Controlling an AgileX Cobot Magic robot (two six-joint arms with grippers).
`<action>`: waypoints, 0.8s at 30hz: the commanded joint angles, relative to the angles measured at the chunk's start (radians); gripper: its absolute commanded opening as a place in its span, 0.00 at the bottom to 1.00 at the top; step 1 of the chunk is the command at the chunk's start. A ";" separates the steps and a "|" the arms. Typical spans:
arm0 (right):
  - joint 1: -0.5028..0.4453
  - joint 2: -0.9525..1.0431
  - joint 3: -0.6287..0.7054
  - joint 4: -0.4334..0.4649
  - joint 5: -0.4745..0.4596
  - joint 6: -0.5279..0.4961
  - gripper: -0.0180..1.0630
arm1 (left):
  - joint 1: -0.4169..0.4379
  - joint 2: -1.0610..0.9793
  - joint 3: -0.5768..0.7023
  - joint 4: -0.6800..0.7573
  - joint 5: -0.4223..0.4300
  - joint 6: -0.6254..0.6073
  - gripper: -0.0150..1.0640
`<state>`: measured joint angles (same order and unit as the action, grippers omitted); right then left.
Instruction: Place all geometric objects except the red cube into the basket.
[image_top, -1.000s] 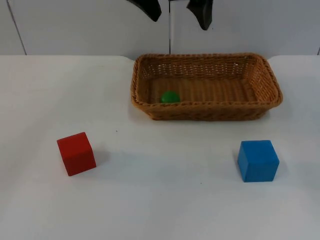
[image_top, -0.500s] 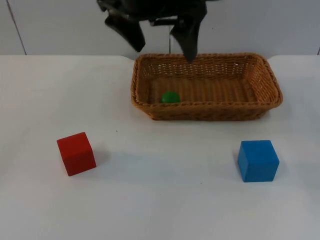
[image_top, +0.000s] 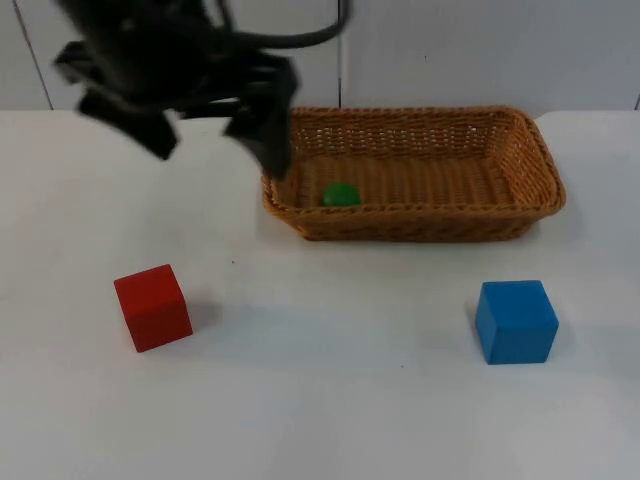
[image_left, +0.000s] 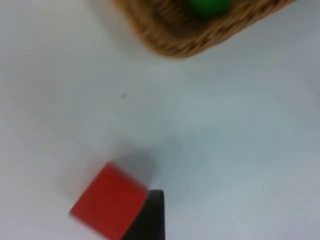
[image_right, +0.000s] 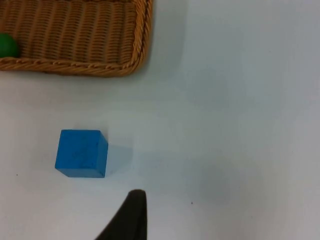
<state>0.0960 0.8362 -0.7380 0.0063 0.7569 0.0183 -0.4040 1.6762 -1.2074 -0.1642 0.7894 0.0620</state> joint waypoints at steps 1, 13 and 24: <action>-0.006 -0.003 0.002 0.004 -0.003 -0.010 0.99 | 0.033 -0.051 0.053 -0.010 -0.029 -0.017 0.85; -0.006 -0.003 0.002 0.004 -0.003 -0.010 0.99 | 0.212 -0.344 0.399 -0.007 -0.128 -0.056 0.99; -0.006 -0.003 0.002 0.000 0.005 -0.010 0.99 | 0.219 -0.549 0.536 0.019 -0.121 -0.062 0.99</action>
<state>0.0960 0.8362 -0.7380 0.0081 0.7606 0.0183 -0.1889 1.1445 -0.6768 -0.1539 0.6674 0.0095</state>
